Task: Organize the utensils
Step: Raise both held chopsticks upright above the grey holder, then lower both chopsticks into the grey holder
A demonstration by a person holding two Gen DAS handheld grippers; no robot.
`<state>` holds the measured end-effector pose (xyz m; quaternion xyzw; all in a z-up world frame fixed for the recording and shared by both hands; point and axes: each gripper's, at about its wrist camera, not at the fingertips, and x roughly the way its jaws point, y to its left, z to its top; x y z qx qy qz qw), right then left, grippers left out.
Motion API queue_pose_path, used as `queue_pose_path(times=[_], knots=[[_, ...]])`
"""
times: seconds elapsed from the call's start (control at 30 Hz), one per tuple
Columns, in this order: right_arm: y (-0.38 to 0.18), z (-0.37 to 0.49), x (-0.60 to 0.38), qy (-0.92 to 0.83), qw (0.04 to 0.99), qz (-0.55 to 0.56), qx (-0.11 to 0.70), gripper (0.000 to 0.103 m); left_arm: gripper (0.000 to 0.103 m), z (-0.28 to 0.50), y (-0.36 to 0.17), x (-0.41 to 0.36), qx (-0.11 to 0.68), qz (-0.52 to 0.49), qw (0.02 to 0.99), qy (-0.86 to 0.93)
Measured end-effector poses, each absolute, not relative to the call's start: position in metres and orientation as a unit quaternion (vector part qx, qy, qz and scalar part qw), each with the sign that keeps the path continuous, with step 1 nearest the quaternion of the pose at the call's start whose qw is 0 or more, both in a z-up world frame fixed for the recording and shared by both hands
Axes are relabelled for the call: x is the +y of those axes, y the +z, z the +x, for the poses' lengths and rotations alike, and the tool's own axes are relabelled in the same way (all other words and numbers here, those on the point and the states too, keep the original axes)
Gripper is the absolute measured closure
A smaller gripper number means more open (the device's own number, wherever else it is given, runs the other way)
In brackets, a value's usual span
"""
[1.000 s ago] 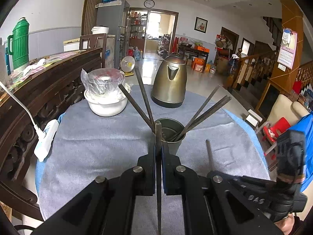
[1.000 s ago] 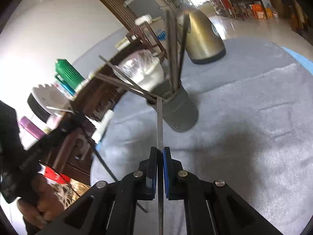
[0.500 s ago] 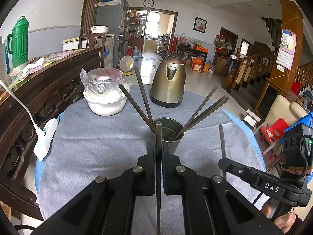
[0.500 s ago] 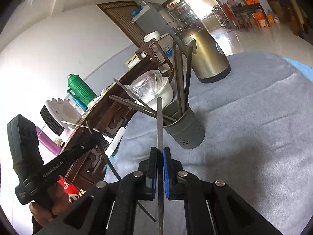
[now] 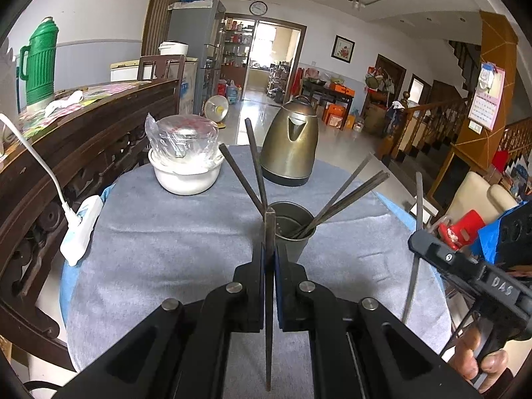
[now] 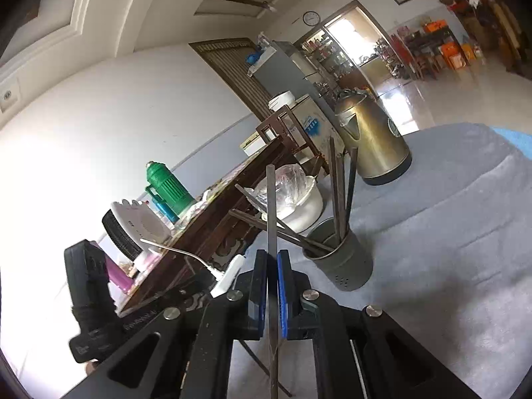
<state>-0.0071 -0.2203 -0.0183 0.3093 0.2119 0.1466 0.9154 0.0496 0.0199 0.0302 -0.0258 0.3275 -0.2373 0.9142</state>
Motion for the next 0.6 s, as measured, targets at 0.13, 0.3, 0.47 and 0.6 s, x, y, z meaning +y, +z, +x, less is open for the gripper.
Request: queue_pose_path(times=[0.13, 0.3, 0.47, 0.6], knots=[[-0.020, -0.007, -0.220, 0.137, 0.917, 0.310, 0.209, 0.093, 0.098, 0.049, 0.035, 0.027, 0.324, -0.035, 0.915, -0.237], [-0.011, -0.005, -0.216, 0.127, 0.931, 0.280, 0.195, 0.093, 0.098, 0.046, 0.046, 0.031, 0.312, -0.039, 0.918, -0.242], [-0.005, -0.006, -0.207, 0.124, 0.941, 0.244, 0.197, 0.093, 0.098, 0.042, 0.053, 0.029, 0.303, -0.039, 0.919, -0.249], [-0.005, -0.009, -0.200, 0.112, 0.950, 0.213, 0.197, 0.093, 0.098, 0.040, 0.057, 0.028, 0.299, -0.036, 0.920, -0.252]])
